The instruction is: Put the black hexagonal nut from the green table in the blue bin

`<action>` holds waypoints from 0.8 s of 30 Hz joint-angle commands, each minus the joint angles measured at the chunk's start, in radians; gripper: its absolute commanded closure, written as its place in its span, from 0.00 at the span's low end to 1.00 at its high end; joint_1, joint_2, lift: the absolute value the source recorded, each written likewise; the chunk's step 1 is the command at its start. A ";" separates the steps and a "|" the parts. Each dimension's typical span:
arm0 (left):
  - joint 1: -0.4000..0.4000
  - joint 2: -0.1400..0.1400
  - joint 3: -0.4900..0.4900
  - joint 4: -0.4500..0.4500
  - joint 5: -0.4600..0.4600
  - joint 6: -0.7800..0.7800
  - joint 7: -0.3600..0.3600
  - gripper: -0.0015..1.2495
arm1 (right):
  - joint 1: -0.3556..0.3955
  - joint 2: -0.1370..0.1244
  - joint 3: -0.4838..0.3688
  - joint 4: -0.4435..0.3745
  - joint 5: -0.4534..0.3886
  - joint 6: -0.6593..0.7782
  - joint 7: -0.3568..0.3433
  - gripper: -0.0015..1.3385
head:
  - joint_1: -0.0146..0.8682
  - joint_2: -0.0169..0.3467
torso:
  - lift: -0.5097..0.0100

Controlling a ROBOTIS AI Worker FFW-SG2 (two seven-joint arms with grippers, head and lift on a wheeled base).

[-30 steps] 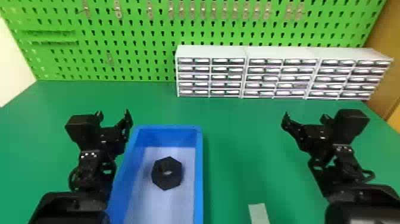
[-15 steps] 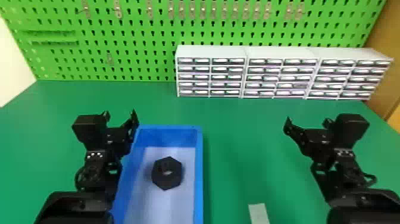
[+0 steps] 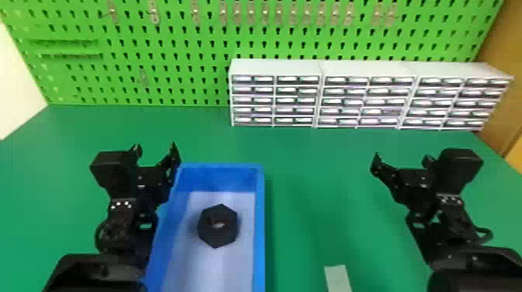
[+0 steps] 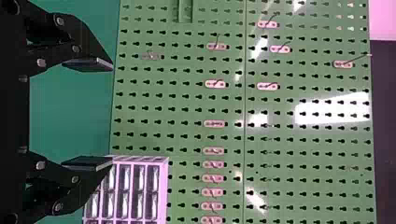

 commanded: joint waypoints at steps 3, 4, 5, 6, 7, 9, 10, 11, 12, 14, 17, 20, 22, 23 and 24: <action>0.008 0.000 0.000 -0.010 0.003 0.001 0.001 0.42 | 0.000 0.005 -0.005 -0.002 0.002 0.001 0.000 0.09 | 0.76 0.20 | 0.80; 0.010 0.000 0.000 -0.010 0.003 0.001 0.001 0.42 | -0.002 0.005 -0.005 -0.002 0.002 0.006 0.000 0.09 | 0.76 0.20 | 0.80; 0.011 0.000 0.000 -0.012 0.003 0.001 0.001 0.42 | -0.002 0.005 -0.007 -0.002 0.002 0.007 0.000 0.09 | 0.76 0.20 | 0.80; 0.011 0.000 -0.001 -0.012 0.003 0.001 0.001 0.42 | -0.002 0.005 -0.008 -0.002 0.002 0.007 0.000 0.09 | 0.76 0.20 | 0.80; 0.011 0.000 -0.003 -0.012 0.003 0.002 0.001 0.42 | -0.002 0.003 -0.010 -0.002 0.000 0.007 0.000 0.09 | 0.76 0.20 | 0.80; 0.011 0.000 -0.006 -0.012 0.003 0.002 0.001 0.42 | -0.002 0.005 -0.016 -0.005 0.000 0.007 0.000 0.09 | 0.76 0.20 | 0.80; 0.011 0.000 -0.006 -0.012 0.003 0.002 0.001 0.42 | -0.002 0.005 -0.018 -0.007 0.002 0.007 0.000 0.09 | 0.76 0.20 | 0.80; 0.010 0.000 -0.007 -0.012 0.001 0.002 0.001 0.42 | -0.003 0.003 -0.021 -0.008 0.002 0.007 0.000 0.09 | 0.76 0.20 | 0.80; 0.008 0.000 -0.007 -0.012 0.001 0.004 0.001 0.42 | -0.006 0.001 -0.022 -0.008 0.000 0.009 0.000 0.09 | 0.76 0.20 | 0.80; 0.007 0.000 -0.009 -0.012 0.001 0.006 0.001 0.42 | -0.011 -0.003 -0.024 -0.008 0.000 0.010 0.000 0.09 | 0.76 0.20 | 0.80; 0.005 0.002 -0.012 -0.012 0.001 0.006 0.001 0.42 | -0.019 -0.011 -0.024 -0.008 0.002 0.014 0.000 0.09 | 0.76 0.20 | 0.80; 0.008 0.002 -0.013 -0.012 0.001 0.006 0.001 0.42 | -0.014 -0.011 -0.028 -0.011 0.000 0.014 0.000 0.09 | 0.76 0.20 | 0.80; 0.007 0.002 -0.015 -0.012 0.001 0.007 0.001 0.42 | -0.013 -0.011 -0.033 -0.016 0.000 0.014 0.000 0.09 | 0.76 0.20 | 0.80; 0.004 0.002 -0.015 -0.012 0.000 0.007 0.001 0.42 | -0.011 -0.011 -0.034 -0.018 0.000 0.014 0.000 0.09 | 0.76 0.20 | 0.80; 0.002 0.002 -0.016 -0.012 0.000 0.009 0.001 0.42 | -0.011 -0.012 -0.034 -0.019 0.000 0.014 0.000 0.09 | 0.76 0.20 | 0.80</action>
